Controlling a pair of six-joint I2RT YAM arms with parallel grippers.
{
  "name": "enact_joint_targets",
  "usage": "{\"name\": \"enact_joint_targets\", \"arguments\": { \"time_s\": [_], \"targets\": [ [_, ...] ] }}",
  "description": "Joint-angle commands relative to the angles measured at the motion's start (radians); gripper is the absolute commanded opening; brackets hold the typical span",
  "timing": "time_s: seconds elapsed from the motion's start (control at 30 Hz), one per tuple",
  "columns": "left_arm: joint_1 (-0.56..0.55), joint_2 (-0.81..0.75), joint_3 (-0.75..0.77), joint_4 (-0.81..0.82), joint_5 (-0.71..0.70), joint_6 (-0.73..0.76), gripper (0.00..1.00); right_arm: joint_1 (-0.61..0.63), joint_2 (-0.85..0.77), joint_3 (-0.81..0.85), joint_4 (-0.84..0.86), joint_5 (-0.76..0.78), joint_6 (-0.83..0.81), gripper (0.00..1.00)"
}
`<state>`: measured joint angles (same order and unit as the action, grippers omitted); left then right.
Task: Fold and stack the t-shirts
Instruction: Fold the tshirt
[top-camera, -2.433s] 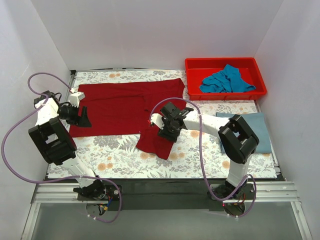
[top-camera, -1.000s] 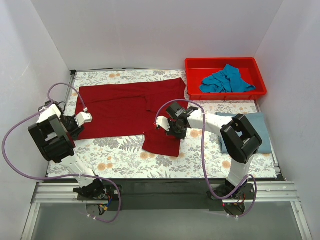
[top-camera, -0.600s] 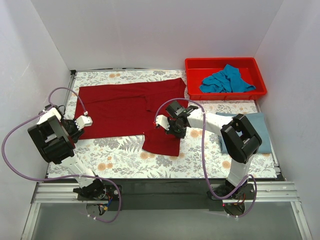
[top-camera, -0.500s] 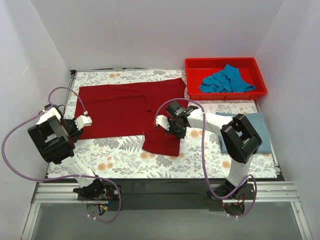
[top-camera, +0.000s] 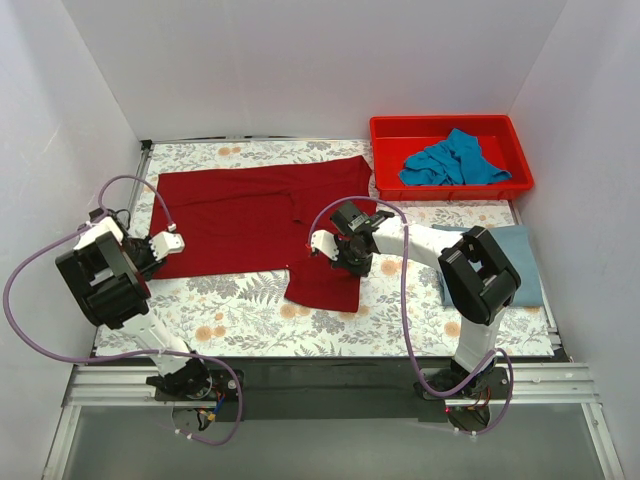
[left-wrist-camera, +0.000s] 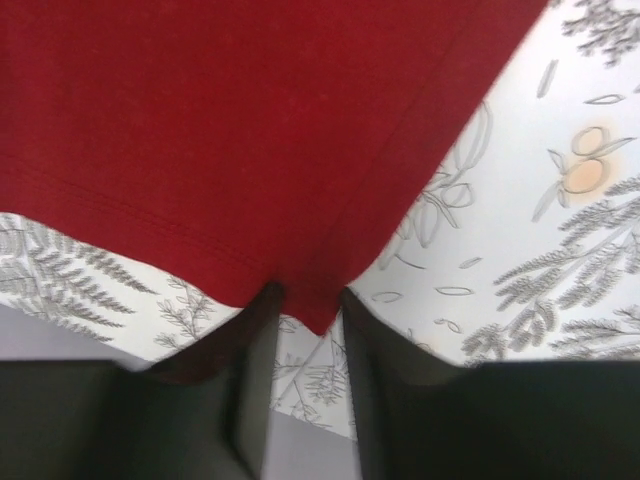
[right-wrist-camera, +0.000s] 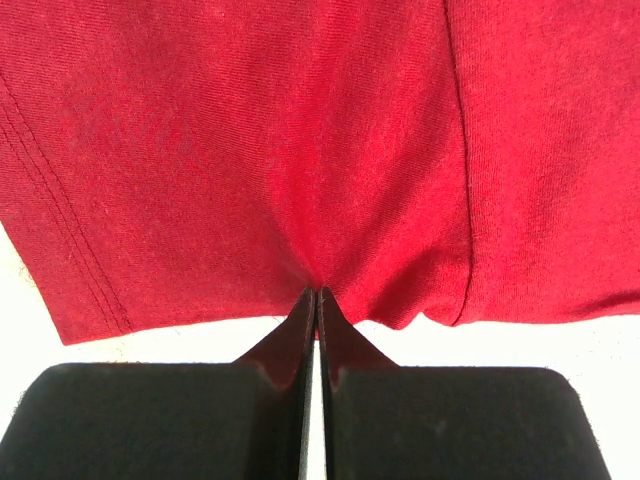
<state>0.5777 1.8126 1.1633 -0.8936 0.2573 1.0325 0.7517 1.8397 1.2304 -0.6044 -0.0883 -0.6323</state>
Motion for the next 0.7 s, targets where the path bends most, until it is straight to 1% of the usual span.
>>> {"name": "enact_joint_targets", "arguments": {
  "time_s": [0.0, 0.03, 0.07, 0.1, 0.13, 0.23, 0.27, 0.37, 0.5, 0.57, 0.67],
  "targets": [
    [0.008, -0.015, -0.069, 0.064, -0.006, 0.037, 0.23, -0.006, -0.017, 0.024, -0.015, 0.007, 0.005, 0.01],
    [0.007, -0.025, -0.089, 0.074, -0.009, 0.046, 0.17, -0.008, -0.029, 0.018, -0.015, 0.007, -0.003, 0.01],
    [0.007, -0.050, -0.137, 0.099, -0.013, 0.067, 0.07, -0.009, -0.036, 0.011, -0.015, 0.007, -0.007, 0.01],
    [0.007, -0.064, -0.157, 0.111, -0.016, 0.075, 0.07, -0.009, -0.042, 0.011, -0.017, 0.005, -0.009, 0.01],
    [0.010, -0.078, -0.178, 0.120, -0.020, 0.083, 0.00, -0.009, -0.052, 0.006, -0.018, 0.005, -0.010, 0.01],
    [0.014, -0.130, -0.200, 0.102, 0.011, 0.107, 0.00, -0.008, -0.083, 0.006, -0.021, -0.013, -0.012, 0.01],
    [0.019, -0.139, -0.194, 0.057, 0.020, 0.109, 0.00, -0.008, -0.094, 0.004, -0.026, -0.019, -0.012, 0.01],
    [0.036, -0.167, -0.149, -0.045, 0.052, 0.119, 0.00, -0.009, -0.144, -0.003, -0.044, -0.044, -0.014, 0.01],
    [0.071, -0.183, -0.096, -0.102, 0.082, 0.115, 0.00, -0.009, -0.210, -0.020, -0.057, -0.067, -0.010, 0.01],
    [0.088, -0.164, -0.030, -0.145, 0.102, 0.083, 0.00, -0.009, -0.241, -0.019, -0.058, -0.065, -0.010, 0.01],
    [0.106, -0.119, 0.065, -0.195, 0.141, 0.049, 0.00, -0.028, -0.246, 0.007, -0.060, -0.071, -0.006, 0.01]
  ]
}}
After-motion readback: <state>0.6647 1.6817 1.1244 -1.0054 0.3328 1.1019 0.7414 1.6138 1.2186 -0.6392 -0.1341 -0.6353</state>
